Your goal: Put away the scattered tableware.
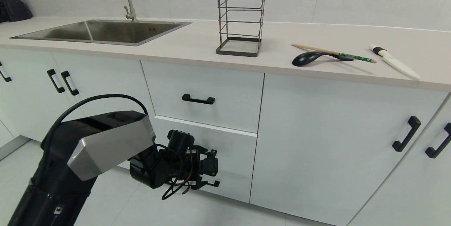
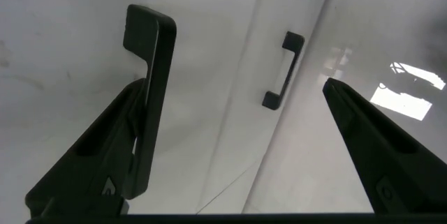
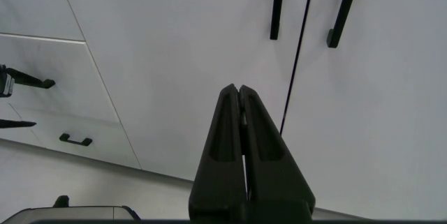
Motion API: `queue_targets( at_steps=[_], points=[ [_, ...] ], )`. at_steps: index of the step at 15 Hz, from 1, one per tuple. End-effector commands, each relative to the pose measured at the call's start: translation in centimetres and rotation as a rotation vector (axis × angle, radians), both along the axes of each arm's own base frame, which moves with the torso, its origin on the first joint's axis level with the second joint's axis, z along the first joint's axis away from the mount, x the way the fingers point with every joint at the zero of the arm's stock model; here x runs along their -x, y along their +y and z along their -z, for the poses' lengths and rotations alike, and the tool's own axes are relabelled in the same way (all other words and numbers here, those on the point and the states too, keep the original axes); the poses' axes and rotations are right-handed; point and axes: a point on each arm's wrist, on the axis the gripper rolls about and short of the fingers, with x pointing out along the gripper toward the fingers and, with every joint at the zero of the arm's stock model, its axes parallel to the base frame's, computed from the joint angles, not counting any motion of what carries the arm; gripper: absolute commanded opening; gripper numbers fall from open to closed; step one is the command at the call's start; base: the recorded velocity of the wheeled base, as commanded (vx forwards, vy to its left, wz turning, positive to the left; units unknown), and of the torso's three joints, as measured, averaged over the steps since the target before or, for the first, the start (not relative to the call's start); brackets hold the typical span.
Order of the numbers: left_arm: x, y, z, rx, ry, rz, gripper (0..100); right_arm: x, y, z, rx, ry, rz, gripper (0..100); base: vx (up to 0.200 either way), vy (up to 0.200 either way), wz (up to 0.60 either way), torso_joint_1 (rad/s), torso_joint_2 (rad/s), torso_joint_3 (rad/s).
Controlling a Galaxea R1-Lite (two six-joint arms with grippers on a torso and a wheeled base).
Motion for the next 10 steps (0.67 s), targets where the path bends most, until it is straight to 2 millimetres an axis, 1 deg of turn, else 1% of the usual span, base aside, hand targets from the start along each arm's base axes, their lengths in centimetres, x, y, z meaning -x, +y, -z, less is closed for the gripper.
queue_targets(
  at_steps=[1,2,4,6,8,10],
  points=[
    [1.3,0.1,0.4,-0.019,0.042,0.011,100,0.0,0.0,0.0,0.0,0.002,0.0,0,0.0,0.0,0.0,0.0,0.0,0.0],
    [1.8,0.1,0.4,-0.025,0.057,0.014,100,0.0,0.0,0.0,0.0,0.002,0.0,0,0.0,0.0,0.0,0.0,0.0,0.0],
    [2.3,0.1,0.4,-0.029,0.065,0.019,100,0.0,0.0,0.0,0.0,0.0,0.0,0,0.0,0.0,0.0,0.0,0.0,0.0],
    [2.5,0.2,-0.3,-0.024,0.055,0.021,100,0.0,0.0,0.0,0.0,0.0,0.0,0,0.0,0.0,0.0,0.0,0.0,0.0],
    [3.3,0.4,-1.8,-0.018,0.041,0.025,100,0.0,0.0,0.0,0.0,0.002,0.0,0,0.0,0.0,0.0,0.0,0.0,0.0],
    [4.9,0.9,-4.6,-0.002,0.014,0.037,100,0.0,0.0,0.0,0.0,0.002,0.0,0,0.0,0.0,0.0,0.0,0.0,0.0]
  ],
)
